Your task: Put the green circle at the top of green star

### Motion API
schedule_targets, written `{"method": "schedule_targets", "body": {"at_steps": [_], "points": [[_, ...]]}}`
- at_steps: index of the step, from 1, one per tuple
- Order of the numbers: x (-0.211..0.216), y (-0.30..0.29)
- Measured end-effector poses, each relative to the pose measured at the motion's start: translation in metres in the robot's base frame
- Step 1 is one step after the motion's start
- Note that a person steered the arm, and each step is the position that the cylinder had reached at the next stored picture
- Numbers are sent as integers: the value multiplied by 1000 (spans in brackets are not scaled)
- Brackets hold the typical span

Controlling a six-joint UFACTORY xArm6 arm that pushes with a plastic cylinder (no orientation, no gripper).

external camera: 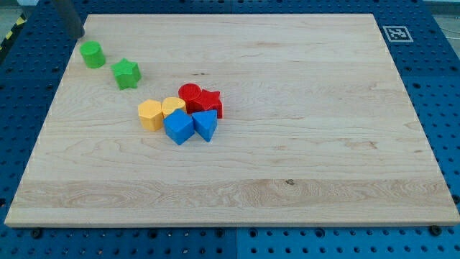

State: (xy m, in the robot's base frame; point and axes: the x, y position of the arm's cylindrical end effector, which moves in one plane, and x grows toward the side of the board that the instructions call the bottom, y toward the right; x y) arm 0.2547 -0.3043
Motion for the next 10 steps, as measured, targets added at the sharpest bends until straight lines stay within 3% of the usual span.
{"method": "schedule_targets", "body": {"at_steps": [3, 7, 10], "points": [[7, 9], [68, 16], [82, 81]]}}
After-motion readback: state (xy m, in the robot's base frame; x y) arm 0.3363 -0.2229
